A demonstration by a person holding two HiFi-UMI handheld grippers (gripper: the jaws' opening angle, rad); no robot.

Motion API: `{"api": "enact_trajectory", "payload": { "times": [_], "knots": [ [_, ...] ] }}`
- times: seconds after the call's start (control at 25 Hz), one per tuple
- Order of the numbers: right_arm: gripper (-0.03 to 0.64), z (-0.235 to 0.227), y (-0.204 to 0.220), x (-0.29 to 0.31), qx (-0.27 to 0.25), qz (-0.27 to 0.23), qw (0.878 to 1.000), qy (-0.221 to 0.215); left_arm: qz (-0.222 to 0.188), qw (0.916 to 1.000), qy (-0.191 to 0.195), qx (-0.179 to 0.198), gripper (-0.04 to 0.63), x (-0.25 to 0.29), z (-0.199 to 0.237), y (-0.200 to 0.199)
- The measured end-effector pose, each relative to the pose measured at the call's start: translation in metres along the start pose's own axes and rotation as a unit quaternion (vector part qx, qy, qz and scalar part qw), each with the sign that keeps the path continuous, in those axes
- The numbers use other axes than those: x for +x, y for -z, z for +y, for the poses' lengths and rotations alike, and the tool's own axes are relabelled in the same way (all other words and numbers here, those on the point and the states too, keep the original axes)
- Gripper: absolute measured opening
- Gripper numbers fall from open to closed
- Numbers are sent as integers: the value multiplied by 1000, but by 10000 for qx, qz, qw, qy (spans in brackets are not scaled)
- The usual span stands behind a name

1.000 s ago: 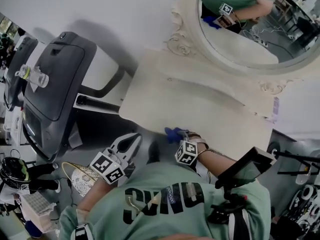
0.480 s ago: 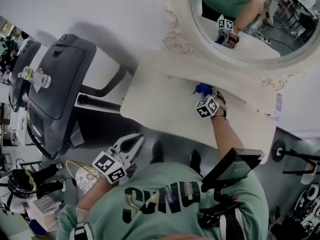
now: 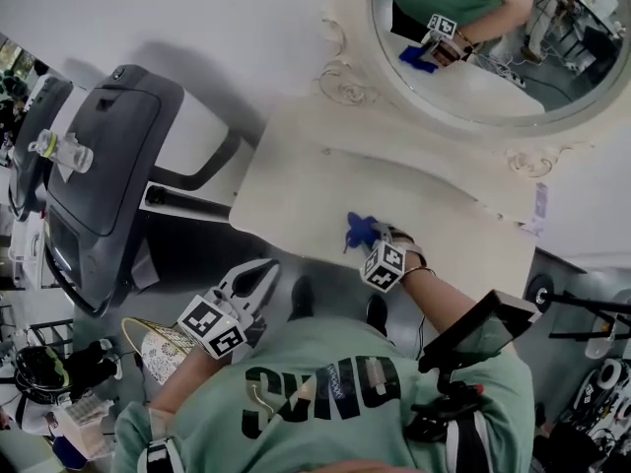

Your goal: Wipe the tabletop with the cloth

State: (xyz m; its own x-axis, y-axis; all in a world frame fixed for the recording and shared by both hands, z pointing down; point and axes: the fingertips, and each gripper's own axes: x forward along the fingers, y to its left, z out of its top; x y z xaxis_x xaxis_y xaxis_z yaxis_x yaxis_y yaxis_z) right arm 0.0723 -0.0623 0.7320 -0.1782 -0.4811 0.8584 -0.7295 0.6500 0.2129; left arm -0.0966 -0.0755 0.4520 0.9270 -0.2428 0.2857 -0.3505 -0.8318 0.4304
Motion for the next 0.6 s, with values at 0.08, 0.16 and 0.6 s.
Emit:
{"api": "enact_trajectory", "payload": {
  "times": [0.08, 0.16, 0.6],
  "knots": [
    [83, 64, -3, -15, -199, -111, 9980, -583, -11, 10000, 97, 1, -3, 8, -4, 0],
    [84, 100, -2, -24, -254, -166, 9948, -973, -17, 9999, 164, -1, -3, 14, -7, 0],
    [86, -186, 92, -12, 1625, 302, 9614, 2201, 122, 9998, 139, 42, -3, 25, -13, 3]
  ]
}}
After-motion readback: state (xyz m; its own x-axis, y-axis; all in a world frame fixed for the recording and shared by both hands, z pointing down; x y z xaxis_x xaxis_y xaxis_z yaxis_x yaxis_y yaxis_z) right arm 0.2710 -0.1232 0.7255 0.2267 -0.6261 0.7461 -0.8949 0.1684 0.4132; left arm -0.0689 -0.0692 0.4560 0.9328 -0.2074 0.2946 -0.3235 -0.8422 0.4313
